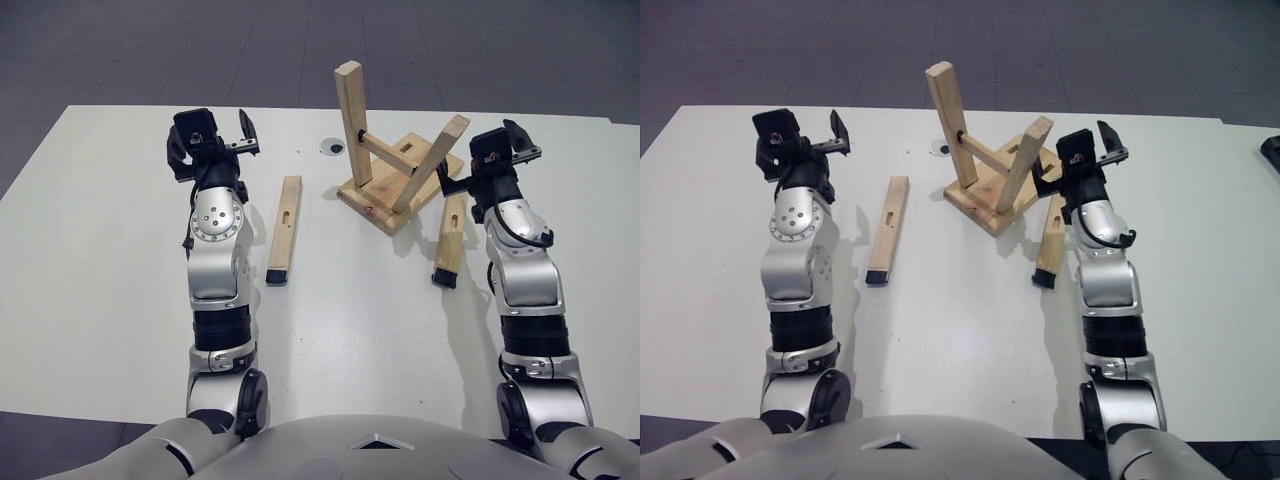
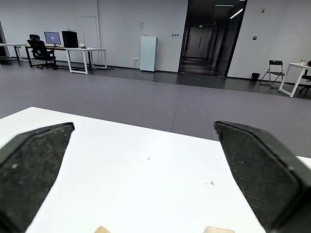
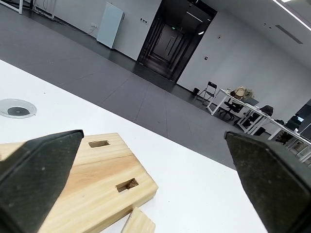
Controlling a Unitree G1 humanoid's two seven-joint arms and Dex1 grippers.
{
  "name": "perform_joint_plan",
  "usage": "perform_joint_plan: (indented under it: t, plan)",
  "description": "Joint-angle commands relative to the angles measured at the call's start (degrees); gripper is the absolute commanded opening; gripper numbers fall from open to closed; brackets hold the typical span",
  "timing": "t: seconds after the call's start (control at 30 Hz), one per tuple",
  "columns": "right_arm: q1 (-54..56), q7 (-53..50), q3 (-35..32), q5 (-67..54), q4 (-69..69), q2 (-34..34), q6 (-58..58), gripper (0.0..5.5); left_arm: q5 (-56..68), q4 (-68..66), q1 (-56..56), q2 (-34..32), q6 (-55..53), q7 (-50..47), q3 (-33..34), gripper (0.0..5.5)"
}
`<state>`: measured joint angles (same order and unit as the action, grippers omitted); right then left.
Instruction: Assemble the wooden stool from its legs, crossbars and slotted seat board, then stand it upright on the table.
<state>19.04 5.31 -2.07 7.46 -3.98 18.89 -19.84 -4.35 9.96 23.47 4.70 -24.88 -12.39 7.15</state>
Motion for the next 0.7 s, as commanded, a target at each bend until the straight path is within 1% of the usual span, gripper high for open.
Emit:
perform_joint_plan:
  t: [0.03, 0.1, 0.17, 0.27, 0.33, 0.37, 0.47, 0.53, 0.7]
  plan:
    - [1.45, 1.14, -10.12, -8.28, -6.22, 0.67, -1.36, 5.40, 0.07, 1.06, -0.52, 0.38, 0.29, -0.94, -0.18, 5.38]
    - [3.03, 2.49, -17.50, -18.76, -12.07, -0.31, -5.33, 5.40, 0.12, 1.83, -0.81, 0.30, 0.53, -1.85, 0.98, 5.38]
    - [4.42, 5.78, -21.83, -34.60, -19.63, -1.81, -10.24, 5.40, 0.16, 2.65, -0.89, 0.20, 0.69, -2.56, 1.81, 5.38]
    - [3.83, 10.44, -23.77, -52.40, -25.71, -1.14, -15.24, 5.40, 0.15, 3.13, -0.76, 0.17, 1.08, -3.11, 2.32, 5.38]
    - [2.49, 12.77, -23.23, -58.99, -26.21, 0.32, -18.15, 5.40, 0.18, 3.04, -0.78, 0.25, 1.14, -3.22, 2.38, 5.38]
    - [1.63, 14.01, -21.94, -60.00, -26.67, 1.24, -19.21, 5.40, 0.19, 2.98, -0.73, 0.32, 1.10, -3.22, 2.31, 5.38]
    - [-1.23, 16.34, -14.17, -55.53, -28.23, 4.39, -21.04, 4.93, 0.23, 2.45, -0.39, 0.44, 1.12, -3.12, 2.02, 5.40]
    - [-2.48, 16.25, -10.22, -52.43, -27.50, 4.75, -20.62, 4.62, 0.29, 1.97, -0.30, 0.68, 1.09, -3.23, 1.79, 5.40]
    - [-3.93, 16.13, -6.92, -46.16, -24.53, 5.53, -17.61, 3.96, 0.23, 1.79, -0.56, 1.19, 0.90, -3.21, 0.98, 5.40]
